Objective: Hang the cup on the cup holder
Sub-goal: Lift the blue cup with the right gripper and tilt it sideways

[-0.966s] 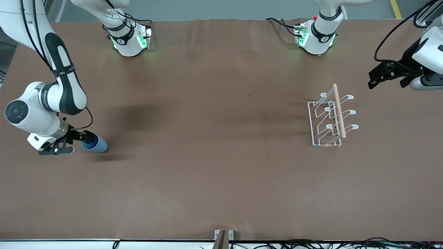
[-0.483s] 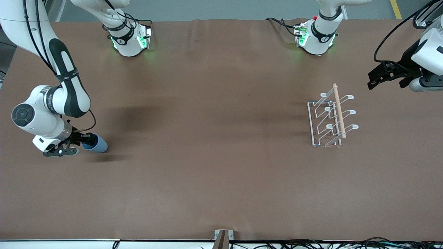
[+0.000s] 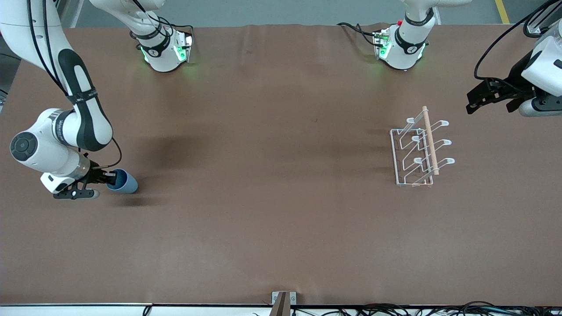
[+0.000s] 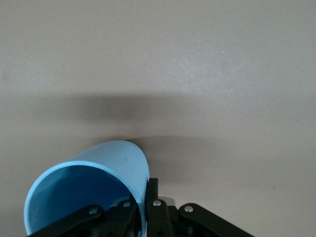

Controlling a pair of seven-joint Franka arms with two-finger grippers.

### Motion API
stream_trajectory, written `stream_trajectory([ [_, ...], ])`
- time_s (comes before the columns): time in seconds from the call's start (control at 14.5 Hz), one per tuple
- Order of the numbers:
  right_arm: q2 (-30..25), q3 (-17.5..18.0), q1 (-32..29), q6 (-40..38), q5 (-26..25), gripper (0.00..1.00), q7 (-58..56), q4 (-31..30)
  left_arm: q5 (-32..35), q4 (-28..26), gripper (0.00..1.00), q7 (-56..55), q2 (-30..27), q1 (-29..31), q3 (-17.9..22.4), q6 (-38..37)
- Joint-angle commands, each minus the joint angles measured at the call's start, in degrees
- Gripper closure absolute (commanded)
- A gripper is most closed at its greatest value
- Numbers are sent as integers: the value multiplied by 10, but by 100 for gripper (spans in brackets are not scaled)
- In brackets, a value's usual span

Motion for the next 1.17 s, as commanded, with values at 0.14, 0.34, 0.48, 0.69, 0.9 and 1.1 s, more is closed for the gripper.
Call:
stream_trajectory([
  [0.14,-33,4,1,-160,39,100,-2,86,-6,-1,0,-2,-2,-2,3,6],
  [0.34,-70,4,14,-229,94,100,-1,114,-6,0,0,-2,-2,-2,3,4],
  [0.48,-119,6,43,-238,148,99,4,83,-6,0,0,-1,-2,-2,3,4],
  [0.69,-164,6,83,-257,280,100,3,30,-6,2,0,5,-2,-2,3,4],
  [0.9,-181,6,121,-272,389,100,3,-15,-7,3,0,9,-2,-1,3,4],
  [1.1,-182,6,173,-280,493,100,3,-39,-7,4,0,11,-2,-2,2,4],
])
